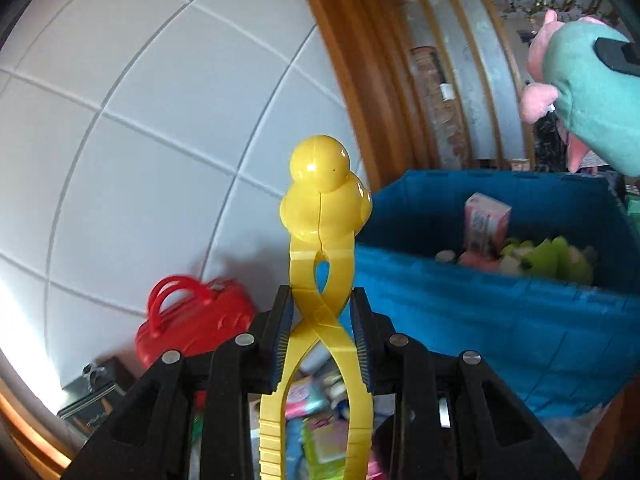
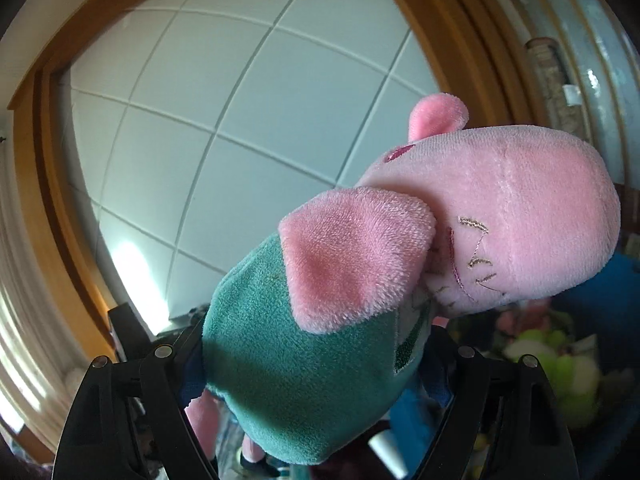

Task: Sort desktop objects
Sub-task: 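Carry the plush pig and yellow clamp toy into the blue crate and release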

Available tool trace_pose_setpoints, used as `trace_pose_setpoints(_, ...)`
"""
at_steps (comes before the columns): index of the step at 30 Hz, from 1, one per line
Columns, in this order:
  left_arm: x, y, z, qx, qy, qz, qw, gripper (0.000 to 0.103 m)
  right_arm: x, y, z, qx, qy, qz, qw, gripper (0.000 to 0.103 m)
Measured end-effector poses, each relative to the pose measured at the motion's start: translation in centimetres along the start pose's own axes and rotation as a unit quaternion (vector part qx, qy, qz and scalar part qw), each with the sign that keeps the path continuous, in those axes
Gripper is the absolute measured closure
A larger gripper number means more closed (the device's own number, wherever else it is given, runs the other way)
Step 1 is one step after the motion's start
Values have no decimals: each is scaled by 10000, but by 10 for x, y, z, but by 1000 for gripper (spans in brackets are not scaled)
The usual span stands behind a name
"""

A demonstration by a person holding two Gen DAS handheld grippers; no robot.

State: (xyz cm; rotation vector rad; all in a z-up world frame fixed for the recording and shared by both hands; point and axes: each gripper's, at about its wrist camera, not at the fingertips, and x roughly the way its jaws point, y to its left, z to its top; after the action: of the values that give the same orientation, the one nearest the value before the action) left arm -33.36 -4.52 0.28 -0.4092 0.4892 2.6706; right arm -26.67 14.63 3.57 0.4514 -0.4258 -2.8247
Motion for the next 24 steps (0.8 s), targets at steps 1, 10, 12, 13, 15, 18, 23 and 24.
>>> trace_pose_setpoints(1, 2, -19, 17, 52, -111, -143, 9998, 75, -18, -15, 9, 4, -127, -192, 9997, 19)
trace_pose_setpoints(10, 67, -142, 123, 132, -65, -702, 9974, 75, -57, -171, 77, 432, -9, -737, 9963, 19)
trace_pose_setpoints(12, 77, -147, 131, 31, 32, -487, 9988, 74, -44, -201, 84, 511, 187, -651, 9964, 19)
trace_pose_setpoints(13, 83, -145, 133, -48, 119, -399, 9991, 74, -32, -214, 86, 505, 298, -585, 9966, 19)
trace_pose_setpoints(15, 95, -144, 137, -125, 365, -233, 9990, 73, -6, -226, 91, 532, 546, -338, 9965, 18)
trace_pose_setpoints(18, 109, -138, 142, -324, 631, 115, 9974, 35, 53, -228, 101, 558, 1021, -111, 9931, 9)
trace_pose_setpoints(23, 91, -133, 146, -474, 457, 576, 9962, 13, 101, -241, 111, 628, 1507, -215, 9863, 9)
trace_pose_setpoints(24, 85, -133, 144, -468, 428, 670, 9957, 11, 99, -242, 112, 653, 1474, -131, 9868, 9)
